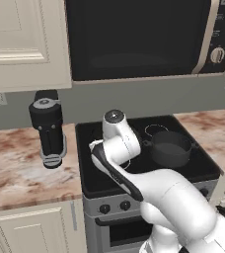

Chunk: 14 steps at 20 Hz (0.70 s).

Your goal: Move the pot and pan from the stove into the sink.

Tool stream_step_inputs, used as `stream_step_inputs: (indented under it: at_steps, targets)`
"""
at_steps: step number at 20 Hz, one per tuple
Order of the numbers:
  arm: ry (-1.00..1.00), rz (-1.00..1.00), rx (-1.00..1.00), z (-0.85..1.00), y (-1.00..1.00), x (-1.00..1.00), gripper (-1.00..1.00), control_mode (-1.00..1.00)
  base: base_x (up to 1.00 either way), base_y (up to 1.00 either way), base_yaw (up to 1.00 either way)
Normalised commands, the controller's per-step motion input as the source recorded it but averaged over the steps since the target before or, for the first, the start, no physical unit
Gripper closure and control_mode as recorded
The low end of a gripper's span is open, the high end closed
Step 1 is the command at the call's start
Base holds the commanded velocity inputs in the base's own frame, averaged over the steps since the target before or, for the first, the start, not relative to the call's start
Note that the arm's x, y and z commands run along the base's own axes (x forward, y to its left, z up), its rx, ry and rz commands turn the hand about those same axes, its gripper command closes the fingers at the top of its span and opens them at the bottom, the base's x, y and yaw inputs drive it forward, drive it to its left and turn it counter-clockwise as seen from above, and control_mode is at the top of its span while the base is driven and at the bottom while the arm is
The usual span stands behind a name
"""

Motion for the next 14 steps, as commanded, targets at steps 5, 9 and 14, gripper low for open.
stream_step_inputs:
  at_steps: [5, 9, 14]
  targets:
    - [0.00, -0.07, 0.00, -0.25, 0.01, 0.55, -1.00, -1.00, 0.00, 0.00, 0.00]
    - [0.00, -0.07, 0.07, -0.26, 0.00, 0.39, -1.00, -1.00, 0.00, 0.00, 0.00]
    - [0.00, 0.00, 0.01, -0.02, 0.00, 0.03, -1.00, -1.00, 0.00, 0.00, 0.00]
